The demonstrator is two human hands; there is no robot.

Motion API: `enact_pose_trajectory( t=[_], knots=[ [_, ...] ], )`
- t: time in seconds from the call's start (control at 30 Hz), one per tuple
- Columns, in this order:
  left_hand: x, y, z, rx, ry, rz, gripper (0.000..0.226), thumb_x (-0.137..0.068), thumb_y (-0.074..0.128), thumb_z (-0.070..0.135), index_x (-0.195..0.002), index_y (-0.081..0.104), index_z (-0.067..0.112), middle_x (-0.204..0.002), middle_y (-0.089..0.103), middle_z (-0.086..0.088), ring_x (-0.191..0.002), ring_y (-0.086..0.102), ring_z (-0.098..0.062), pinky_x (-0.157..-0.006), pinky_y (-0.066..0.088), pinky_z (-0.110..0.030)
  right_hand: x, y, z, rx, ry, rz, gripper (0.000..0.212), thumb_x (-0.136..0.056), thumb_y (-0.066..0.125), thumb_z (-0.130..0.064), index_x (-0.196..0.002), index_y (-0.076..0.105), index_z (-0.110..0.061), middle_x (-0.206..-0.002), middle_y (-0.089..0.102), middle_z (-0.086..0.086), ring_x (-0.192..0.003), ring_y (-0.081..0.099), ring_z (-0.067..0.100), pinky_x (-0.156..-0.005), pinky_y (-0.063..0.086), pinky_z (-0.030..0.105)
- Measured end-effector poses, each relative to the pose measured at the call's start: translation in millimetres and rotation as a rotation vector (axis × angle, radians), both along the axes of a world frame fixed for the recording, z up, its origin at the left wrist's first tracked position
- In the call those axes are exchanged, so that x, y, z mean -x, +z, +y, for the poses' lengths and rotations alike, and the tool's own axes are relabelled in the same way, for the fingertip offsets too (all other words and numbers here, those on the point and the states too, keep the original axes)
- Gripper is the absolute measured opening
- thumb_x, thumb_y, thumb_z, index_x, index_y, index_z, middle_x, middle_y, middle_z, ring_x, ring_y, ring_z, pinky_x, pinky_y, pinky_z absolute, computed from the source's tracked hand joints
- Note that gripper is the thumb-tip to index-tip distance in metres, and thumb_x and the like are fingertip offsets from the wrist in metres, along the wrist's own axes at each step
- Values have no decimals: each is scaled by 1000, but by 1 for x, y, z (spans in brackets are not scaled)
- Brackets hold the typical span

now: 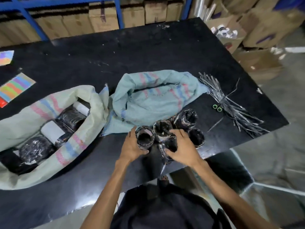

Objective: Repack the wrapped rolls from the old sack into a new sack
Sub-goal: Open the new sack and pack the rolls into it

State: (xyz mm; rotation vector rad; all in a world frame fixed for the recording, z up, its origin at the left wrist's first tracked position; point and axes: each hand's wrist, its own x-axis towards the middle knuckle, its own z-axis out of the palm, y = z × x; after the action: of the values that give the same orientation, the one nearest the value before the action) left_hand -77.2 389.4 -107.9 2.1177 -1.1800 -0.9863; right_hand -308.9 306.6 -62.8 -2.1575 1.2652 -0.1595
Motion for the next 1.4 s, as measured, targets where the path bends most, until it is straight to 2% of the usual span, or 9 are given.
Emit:
enact_pose_trajectory(
  t=[0.13,0.3,0.5,0.73,0.87,0.93,1.07,1.3,1.4],
  knots=[
    [16,-6,-3,55,95,16,109,-46,96,28,-140,41,21,-130,58,-3,-116,58,-18,-88,42,-20,7,-33,10,68,156,271,99,-61,88,-47,-139,39,-14,-140,37,9,-132,37,28,-113,39,38],
    [25,0,-6,104,171,67,88,-58,97,21,-130,47,21,-112,66,4,-100,62,-8,-73,37,3,5,-53,16,178,175,381,100,-57,76,9,-144,31,-14,-153,33,20,-145,29,42,-118,31,45],
    [21,13,5,151,231,153,84,-49,99,22,-120,56,31,-111,71,15,-103,63,9,-90,49,-15,9,-26,12,149,193,240,98,-58,87,-44,-140,36,-30,-133,42,6,-120,44,27,-105,40,42],
    [-22,66,58,331,622,395,66,-70,88,3,-127,56,12,-119,70,2,-104,68,-3,-82,52,-13,-50,42,-2,-79,255,-224,90,-58,87,-52,-134,40,-39,-129,36,-10,-120,44,7,-100,40,26],
    [-51,80,93,425,971,667,33,-87,73,10,-114,62,25,-118,72,0,-111,67,-17,-93,53,-34,-108,45,9,-140,319,-285,87,-63,87,-57,-135,43,-35,-133,44,-15,-120,44,2,-100,36,22],
    [-78,82,117,462,1080,684,36,-85,76,20,-117,63,30,-122,71,3,-113,67,-19,-98,52,-41,-147,42,21,-179,365,-293,85,-63,87,-57,-133,45,-36,-130,48,-16,-116,46,1,-95,36,22],
    [-121,94,153,413,1257,580,44,-85,78,32,-122,57,21,-113,71,0,-97,70,-17,-83,56,-37,-216,32,44,-181,458,-278,88,-59,84,-63,-133,44,-36,-129,49,-16,-119,49,7,-99,43,27],
    [-218,95,181,283,1357,236,44,-78,80,47,-106,57,23,-96,64,12,-92,63,-14,-88,48,-35,-335,17,66,-122,573,-211,91,-59,84,-60,-135,40,-34,-131,49,-9,-120,49,12,-99,44,30],
    [-256,94,177,241,1360,139,62,-74,81,49,-118,51,17,-106,63,8,-103,61,-20,-91,48,-36,-384,12,68,-80,611,-183,94,-59,83,-59,-138,39,-32,-136,48,-6,-124,48,16,-102,45,33]
  ],
)
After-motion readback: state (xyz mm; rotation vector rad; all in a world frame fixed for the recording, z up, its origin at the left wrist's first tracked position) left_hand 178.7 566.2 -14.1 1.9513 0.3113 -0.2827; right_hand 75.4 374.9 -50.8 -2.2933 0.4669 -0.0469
